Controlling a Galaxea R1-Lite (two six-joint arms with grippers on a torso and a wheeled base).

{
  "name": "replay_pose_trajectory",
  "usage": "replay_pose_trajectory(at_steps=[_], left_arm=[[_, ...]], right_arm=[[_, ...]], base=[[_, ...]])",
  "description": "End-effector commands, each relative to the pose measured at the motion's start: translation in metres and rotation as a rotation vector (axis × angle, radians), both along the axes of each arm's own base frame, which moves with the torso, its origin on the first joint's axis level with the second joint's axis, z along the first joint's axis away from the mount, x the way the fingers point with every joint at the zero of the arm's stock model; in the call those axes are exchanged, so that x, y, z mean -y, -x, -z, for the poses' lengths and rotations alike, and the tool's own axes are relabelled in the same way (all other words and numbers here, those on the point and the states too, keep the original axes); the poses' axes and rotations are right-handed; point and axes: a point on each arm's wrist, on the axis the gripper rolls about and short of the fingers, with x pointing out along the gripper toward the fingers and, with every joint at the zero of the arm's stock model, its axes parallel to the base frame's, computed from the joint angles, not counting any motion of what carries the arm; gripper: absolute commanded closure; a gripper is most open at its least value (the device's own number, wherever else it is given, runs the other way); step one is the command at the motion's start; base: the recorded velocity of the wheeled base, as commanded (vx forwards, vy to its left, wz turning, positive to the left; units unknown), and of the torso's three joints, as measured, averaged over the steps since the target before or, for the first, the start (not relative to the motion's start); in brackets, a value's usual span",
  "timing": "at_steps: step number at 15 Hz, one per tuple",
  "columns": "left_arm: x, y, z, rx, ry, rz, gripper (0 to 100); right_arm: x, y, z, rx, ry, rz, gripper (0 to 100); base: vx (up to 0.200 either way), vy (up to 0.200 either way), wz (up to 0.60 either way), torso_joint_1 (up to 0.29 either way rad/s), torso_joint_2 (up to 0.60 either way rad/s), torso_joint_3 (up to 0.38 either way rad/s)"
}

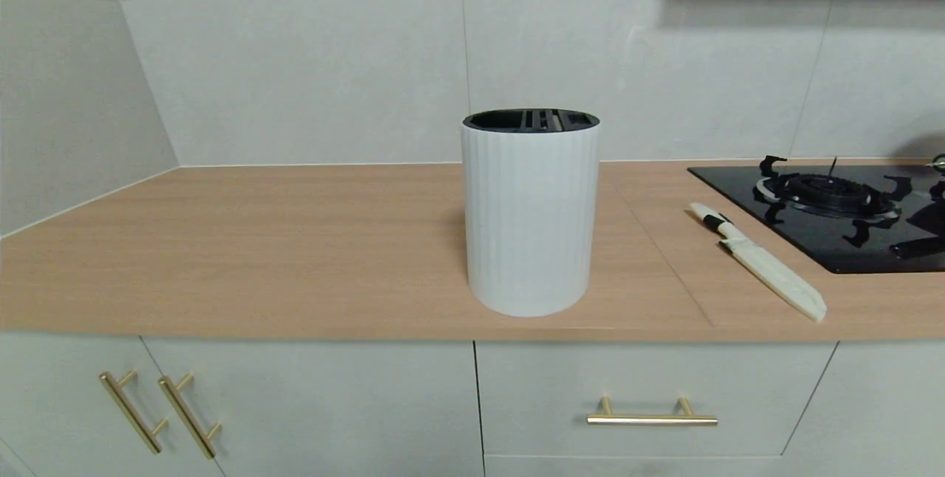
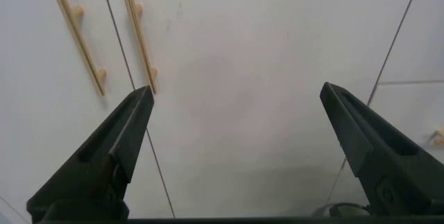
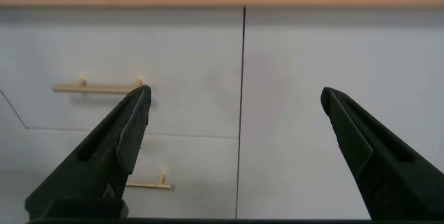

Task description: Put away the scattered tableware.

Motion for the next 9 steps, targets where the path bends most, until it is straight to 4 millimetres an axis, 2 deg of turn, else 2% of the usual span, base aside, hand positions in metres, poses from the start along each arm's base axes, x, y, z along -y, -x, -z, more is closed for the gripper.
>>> replay_pose_trajectory(at_steps=[1, 9], left_arm=[[0.0000, 0.0000, 0.0002, -0.001, 0.000, 0.000, 0], [0.0000, 0.0000, 0.0002, -0.001, 0.000, 0.000, 0]], right_arm=[[0.0000, -0.0001, -0.0001, -0.001, 0.000, -0.001, 0], [0.0000, -0.0001, -0.0001, -0.001, 0.000, -0.001, 0]], base=[[0.000, 0.000, 0.00, 0.193, -0.46, -0.300], [0.000, 0.000, 0.00, 0.200, -0.48, -0.283]])
